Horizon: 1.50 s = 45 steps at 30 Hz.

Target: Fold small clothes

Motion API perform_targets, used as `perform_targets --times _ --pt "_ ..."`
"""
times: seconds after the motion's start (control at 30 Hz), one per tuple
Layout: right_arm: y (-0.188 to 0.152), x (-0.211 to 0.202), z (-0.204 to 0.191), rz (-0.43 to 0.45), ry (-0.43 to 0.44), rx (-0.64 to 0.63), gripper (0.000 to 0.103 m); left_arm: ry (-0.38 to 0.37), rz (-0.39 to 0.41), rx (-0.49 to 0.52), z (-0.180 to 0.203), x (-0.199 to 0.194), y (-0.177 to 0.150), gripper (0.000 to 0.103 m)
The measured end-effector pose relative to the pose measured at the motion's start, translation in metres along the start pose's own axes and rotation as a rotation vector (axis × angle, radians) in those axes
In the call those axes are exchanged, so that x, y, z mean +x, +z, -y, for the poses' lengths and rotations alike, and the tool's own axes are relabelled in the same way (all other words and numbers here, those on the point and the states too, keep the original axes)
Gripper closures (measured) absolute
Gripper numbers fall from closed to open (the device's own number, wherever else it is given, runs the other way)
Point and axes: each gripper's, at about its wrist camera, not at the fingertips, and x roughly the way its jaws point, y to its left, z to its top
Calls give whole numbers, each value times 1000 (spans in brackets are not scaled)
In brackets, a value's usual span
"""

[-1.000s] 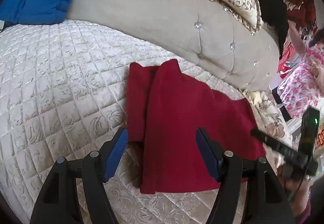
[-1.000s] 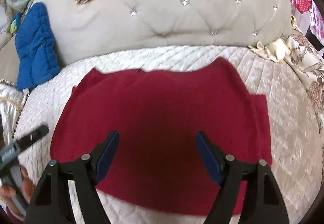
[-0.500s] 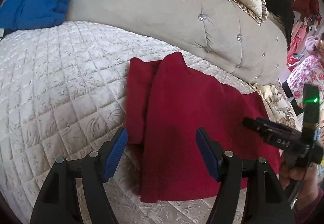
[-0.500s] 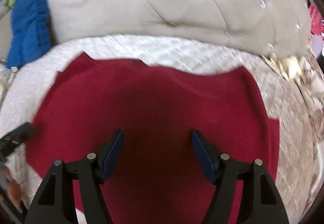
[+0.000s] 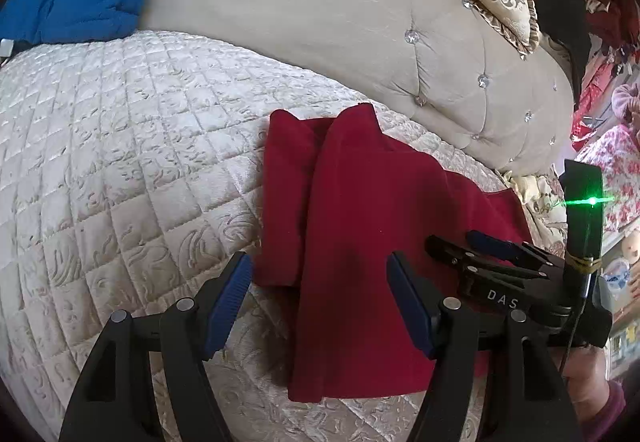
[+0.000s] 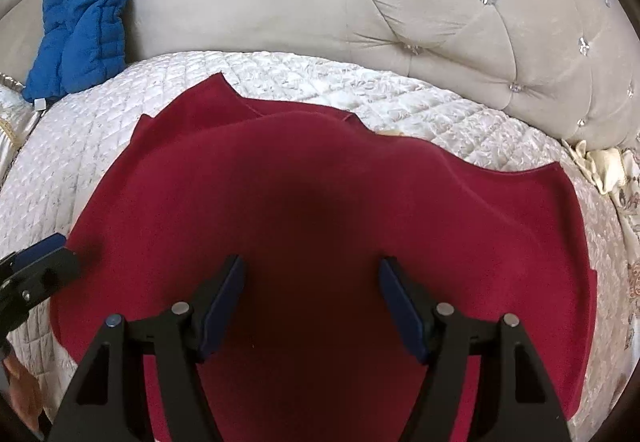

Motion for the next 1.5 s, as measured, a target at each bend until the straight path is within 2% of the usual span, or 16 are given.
perform_targets --times 0.2,0.37,0.47,0.73,0.83,0.9,0.97,1.13,1.17,1.23,1.3,1.37,1.4,1.43,1.47,1.5 --pt "19 -1 -28 -5 32 -68 29 -10 -5 -26 -4 -1 1 55" --pt "40 27 -60 -81 9 -164 30 20 -22 -37 -6 2 1 56" --pt "54 31 -66 -88 -2 -195 30 -20 -35 -63 -10 2 2 56" --pt "78 36 -49 -117 54 -136 30 -20 -39 -82 -16 -2 2 56" --pt "89 32 -46 -131 125 -63 29 -19 -51 -85 -20 -5 -3 56" --pt "94 31 -50 -139 190 -27 27 -20 -71 -95 -23 -3 -4 56" --pt "98 35 -61 -158 222 -31 17 -21 -82 -99 -23 0 -5 56" --pt "97 61 -107 -222 208 -144 16 -10 -108 -82 -16 9 -7 56" --pt "95 69 -116 -234 189 -176 9 -2 -107 -72 -14 11 -7 56" --pt "92 75 -126 -202 121 -235 9 6 -106 -63 -11 13 -6 56" --pt "91 71 -119 -165 125 -203 17 4 -102 -75 -11 16 -4 56" --pt "91 62 -101 -143 178 -154 43 -4 -96 -91 -10 19 -1 56" --pt "90 55 -92 -138 221 -133 51 -14 -93 -92 -8 20 1 56" --pt "90 50 -85 -138 261 -114 69 -34 -93 -93 -6 21 2 65" --pt "89 44 -76 -134 312 -85 78 -75 -95 -95 -4 22 2 75" --pt "89 38 -68 -124 335 -64 79 -115 -104 -97 -1 22 3 86"
